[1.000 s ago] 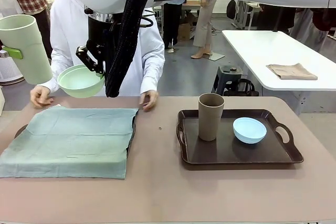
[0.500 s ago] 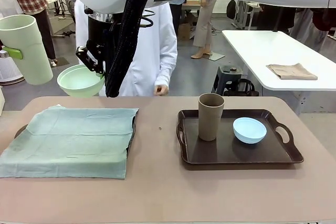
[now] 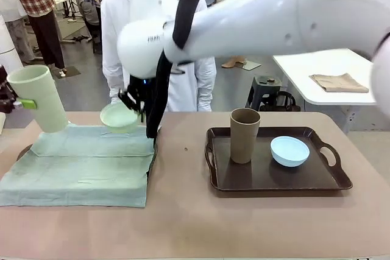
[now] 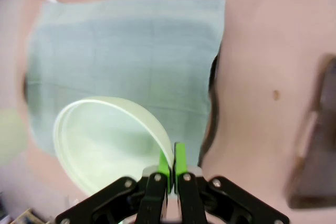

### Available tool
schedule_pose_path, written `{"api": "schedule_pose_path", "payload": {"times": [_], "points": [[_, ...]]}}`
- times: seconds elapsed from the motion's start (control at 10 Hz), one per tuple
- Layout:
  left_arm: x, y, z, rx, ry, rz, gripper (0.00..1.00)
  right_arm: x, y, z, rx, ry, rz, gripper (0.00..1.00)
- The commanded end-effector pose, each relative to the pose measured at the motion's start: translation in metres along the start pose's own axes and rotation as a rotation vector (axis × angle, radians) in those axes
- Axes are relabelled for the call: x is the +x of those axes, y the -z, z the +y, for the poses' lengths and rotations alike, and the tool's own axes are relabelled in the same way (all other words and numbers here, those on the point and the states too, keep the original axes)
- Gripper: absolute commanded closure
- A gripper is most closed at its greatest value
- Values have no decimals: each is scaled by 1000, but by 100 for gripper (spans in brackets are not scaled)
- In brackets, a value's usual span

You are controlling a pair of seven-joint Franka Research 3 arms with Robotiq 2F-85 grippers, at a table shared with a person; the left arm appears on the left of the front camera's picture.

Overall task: Set up a tray with a mat and arrange the tableware.
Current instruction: Place the Picnic Bowl and Reusable plastic cup back onto the Handle tray in front of the human's position.

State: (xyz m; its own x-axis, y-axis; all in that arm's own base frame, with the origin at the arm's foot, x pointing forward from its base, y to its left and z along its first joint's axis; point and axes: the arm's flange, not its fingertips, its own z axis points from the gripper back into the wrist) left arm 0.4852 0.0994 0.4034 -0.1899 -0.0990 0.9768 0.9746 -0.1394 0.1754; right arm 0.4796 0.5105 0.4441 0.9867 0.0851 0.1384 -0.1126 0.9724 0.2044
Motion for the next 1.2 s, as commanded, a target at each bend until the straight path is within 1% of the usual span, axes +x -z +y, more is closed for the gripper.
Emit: {"api": "schedule_pose_path", "payload": {"times": [0.0,0.1,0.3,0.5,0.6,0.7,0.8,0.9,1.0,1.1], "points": [[-20,-12,9,-31,12,-3,8,7,22,13,6,-25,26,96],[-40,-10,10,-26,19,-7,8,9,35,15,11,-37,30,96],[-64,-4,14,27,59,13,8,7,49,24,14,-62,46,96],[-76,3,16,40,34,57,8,4,50,28,11,-51,58,96],[-71,4,16,58,-34,85,8,3,41,29,-62,39,82,96],[-73,-2,17,22,8,36,8,0,52,29,11,-53,41,96],[-73,-2,17,22,8,36,8,0,52,29,11,-53,41,96],[-76,-1,19,32,-7,62,8,1,48,28,-14,-30,52,96],[-79,5,19,51,-15,40,8,-3,53,33,-34,-56,47,96],[-85,12,19,56,-15,50,8,-4,61,35,-50,-68,53,96]]}}
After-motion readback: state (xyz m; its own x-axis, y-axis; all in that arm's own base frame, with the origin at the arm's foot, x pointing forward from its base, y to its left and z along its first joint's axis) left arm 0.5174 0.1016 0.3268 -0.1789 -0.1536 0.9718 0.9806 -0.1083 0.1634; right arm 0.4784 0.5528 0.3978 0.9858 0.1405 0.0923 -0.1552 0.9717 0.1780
